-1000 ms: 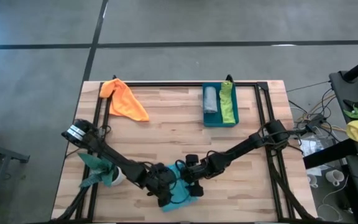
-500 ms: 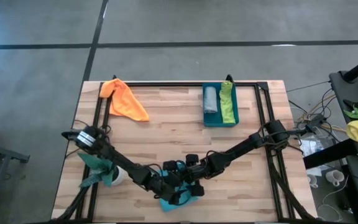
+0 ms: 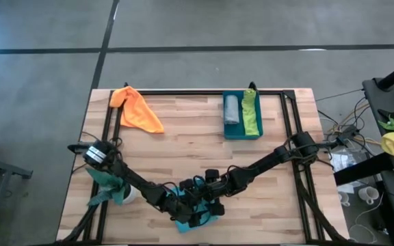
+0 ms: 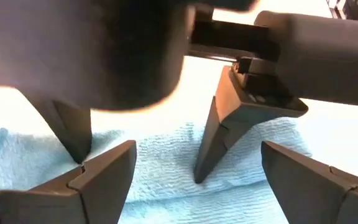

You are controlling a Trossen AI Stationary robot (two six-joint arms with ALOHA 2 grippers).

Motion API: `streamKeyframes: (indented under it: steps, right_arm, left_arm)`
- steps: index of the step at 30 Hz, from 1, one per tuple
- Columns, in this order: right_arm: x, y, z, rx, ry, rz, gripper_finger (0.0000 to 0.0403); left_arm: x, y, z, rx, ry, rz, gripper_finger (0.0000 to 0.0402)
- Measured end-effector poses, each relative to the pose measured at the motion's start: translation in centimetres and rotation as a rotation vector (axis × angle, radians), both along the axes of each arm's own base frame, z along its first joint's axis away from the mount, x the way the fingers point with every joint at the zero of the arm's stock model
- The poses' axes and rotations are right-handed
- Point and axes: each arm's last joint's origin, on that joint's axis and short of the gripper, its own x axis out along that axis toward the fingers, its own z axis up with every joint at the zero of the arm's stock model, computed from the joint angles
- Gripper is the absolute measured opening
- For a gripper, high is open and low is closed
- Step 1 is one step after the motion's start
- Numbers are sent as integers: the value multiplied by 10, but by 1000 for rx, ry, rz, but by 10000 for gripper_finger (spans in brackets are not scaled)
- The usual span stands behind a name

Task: Roll microfiber towels into tight, uniform cylinder then place into a basket
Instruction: Roll the blue towel

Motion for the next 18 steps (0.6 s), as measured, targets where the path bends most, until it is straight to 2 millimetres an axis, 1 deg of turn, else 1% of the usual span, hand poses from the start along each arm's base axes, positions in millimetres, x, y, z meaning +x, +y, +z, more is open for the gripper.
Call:
streamKeyframes:
  steps: [3,7,12,18]
  right_arm:
    - [0,0,0,3,0,-5,370]
    - [0,0,0,3,-1,-7,370]
    - [0,0,1,4,-4,-8,370]
    - [0,0,1,3,-3,-17,370]
  left_arm:
    - [-1,-4,0,-32,-26,56,328]
    - [-2,-6,-10,-7,-42,131,328]
    - [1,-7,-18,15,-48,127,328]
    - [6,-11,-38,18,-66,108,328]
